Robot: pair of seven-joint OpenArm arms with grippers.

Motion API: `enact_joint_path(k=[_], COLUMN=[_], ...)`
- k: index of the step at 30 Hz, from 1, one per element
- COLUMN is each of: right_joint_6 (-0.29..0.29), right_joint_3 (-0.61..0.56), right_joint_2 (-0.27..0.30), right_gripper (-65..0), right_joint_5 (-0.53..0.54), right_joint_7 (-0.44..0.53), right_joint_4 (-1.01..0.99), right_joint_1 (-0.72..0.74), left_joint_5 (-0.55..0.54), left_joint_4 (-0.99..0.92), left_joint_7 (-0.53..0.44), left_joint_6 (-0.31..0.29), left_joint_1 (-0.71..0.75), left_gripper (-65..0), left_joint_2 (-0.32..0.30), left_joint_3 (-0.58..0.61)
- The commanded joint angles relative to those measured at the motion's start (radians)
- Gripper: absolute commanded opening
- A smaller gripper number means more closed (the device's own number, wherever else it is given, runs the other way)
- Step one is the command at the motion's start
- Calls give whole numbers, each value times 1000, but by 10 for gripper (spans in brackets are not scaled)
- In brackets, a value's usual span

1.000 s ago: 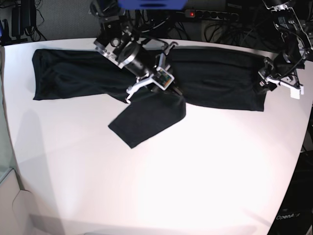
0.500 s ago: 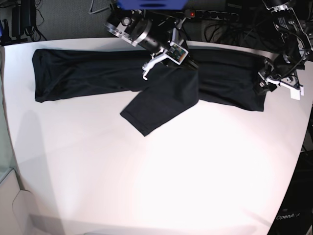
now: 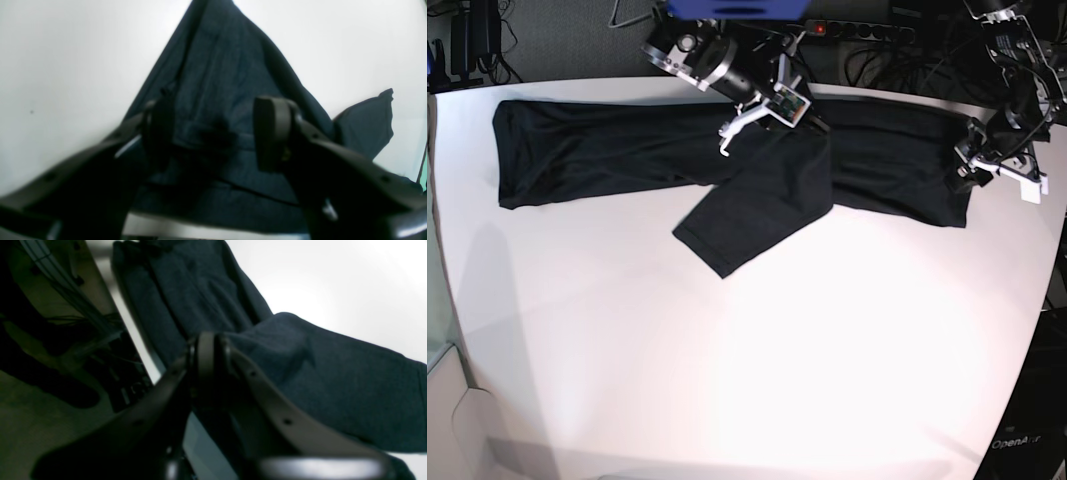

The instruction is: Fold the T-shirt properly

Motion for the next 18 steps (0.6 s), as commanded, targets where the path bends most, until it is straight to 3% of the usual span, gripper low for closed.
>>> enact_joint_path(k=[1,6,12,18], right_joint_6=[-4,-4,-4,-4], right_joint_3=[-18,-18,-4,183], right_joint_2=[-19,-19,-19,-19], right_gripper=[-558,-474,-473,-473], right_joint_5=[-6,-5,-8,-5], right_joint_7=[27,27,29,29], right_joint_4=[-6,-54,-35,57], right_joint_1=[-10,-10,-2,24], left_joint_5=[-18,-19,-21,-22], left_joint_4=[19,21,22,133], left_joint_7=[-8,-8,-8,-8], left_joint_6=[-5,-5,-7,-7], left_joint_1=[-9,-10,-12,-65], left_gripper=[-284,-284,-284,-284], left_joint_2=[-13,-13,-13,-9], left_joint_3=[-5,-3,-3,30])
